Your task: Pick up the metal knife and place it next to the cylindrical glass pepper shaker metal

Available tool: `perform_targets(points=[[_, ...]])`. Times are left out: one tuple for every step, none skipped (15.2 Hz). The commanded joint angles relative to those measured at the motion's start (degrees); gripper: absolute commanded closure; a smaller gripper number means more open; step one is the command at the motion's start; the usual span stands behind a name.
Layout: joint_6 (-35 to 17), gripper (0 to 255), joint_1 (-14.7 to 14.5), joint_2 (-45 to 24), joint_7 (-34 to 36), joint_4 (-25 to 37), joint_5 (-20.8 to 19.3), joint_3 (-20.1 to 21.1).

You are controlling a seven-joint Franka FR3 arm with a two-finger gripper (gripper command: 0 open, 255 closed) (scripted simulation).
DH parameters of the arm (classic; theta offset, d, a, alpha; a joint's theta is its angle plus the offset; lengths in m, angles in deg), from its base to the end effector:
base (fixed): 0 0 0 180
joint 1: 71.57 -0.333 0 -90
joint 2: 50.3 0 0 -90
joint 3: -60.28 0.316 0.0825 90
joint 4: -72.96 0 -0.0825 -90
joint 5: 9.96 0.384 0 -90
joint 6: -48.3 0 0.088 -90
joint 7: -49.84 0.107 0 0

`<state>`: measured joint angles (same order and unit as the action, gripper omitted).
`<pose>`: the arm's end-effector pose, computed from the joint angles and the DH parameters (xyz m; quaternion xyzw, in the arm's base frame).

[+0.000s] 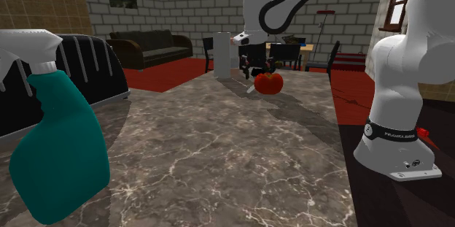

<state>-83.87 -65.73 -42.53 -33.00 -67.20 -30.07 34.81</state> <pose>0.3958 -0.2478 0.3464 0.8372 0.5376 -0.0863 0.0503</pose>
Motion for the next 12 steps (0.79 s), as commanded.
perform_targets(points=[[2.2,0,-0.2,1.4,0.1,0.8,0.0,0.4],[4.3,0,-0.4,2.7,0.3,1.6,0.0,0.8],[6.5,0,-0.6,3.8,0.3,2.5,0.0,1.3],[8.1,0,-0.7,4.7,0.4,3.3,0.1,1.6],[8.1,0,-0.7,4.7,0.4,3.3,0.1,1.6],[8.1,0,-0.7,4.7,0.4,3.3,0.1,1.6],[8.1,0,-0.7,4.7,0.4,3.3,0.1,1.6],[8.1,0,-0.7,4.7,0.4,3.3,0.1,1.6],[8.1,0,-0.7,4.7,0.4,3.3,0.1,1.6],[8.1,0,-0.7,4.7,0.4,3.3,0.1,1.6],[8.1,0,-0.7,4.7,0.4,3.3,0.1,1.6],[8.1,0,-0.7,4.7,0.4,3.3,0.1,1.6]])
